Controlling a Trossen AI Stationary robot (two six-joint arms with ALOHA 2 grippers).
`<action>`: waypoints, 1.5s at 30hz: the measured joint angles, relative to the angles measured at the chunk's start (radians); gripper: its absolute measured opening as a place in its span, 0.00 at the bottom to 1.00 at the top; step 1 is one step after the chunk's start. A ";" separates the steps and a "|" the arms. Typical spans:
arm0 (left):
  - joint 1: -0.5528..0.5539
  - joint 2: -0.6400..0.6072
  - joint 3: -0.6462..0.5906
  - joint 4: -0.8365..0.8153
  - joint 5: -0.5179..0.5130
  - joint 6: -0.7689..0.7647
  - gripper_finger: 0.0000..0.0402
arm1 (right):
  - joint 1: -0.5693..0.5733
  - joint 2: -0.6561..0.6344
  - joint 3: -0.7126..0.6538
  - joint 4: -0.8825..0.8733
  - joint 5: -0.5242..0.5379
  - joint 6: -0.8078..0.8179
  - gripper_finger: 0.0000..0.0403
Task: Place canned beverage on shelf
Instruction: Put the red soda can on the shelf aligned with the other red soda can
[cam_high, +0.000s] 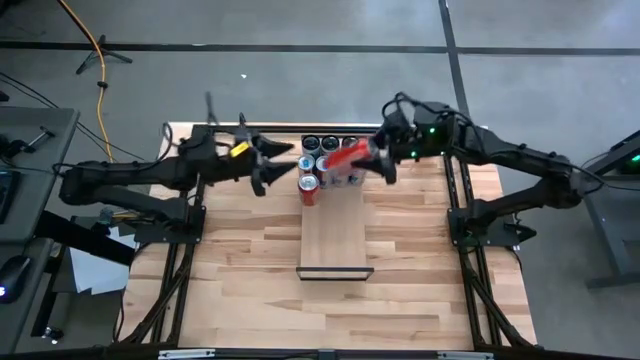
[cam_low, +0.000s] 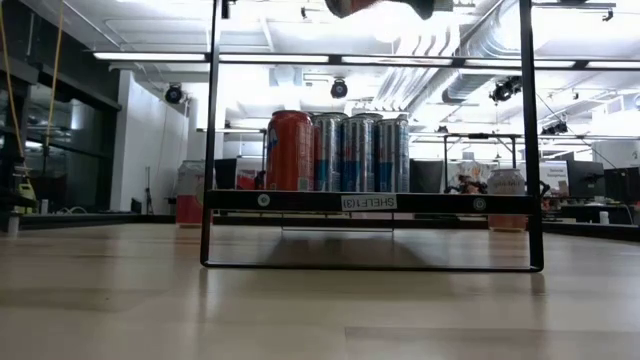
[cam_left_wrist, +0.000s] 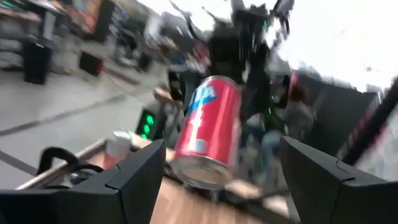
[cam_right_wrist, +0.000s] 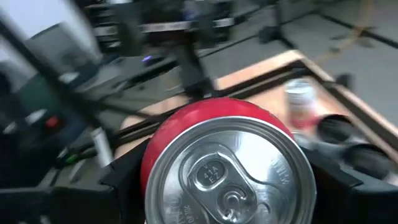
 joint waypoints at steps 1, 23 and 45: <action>0.000 0.025 0.026 -0.025 0.027 0.026 0.69 | 0.016 0.010 0.000 0.011 -0.015 -0.014 0.71; 0.000 0.259 0.221 -0.281 0.409 0.009 0.69 | 0.181 0.170 0.000 0.040 0.025 -0.281 0.71; -0.002 0.285 0.220 -0.332 0.415 0.027 0.69 | 0.186 0.177 -0.001 0.166 -0.016 -0.282 0.71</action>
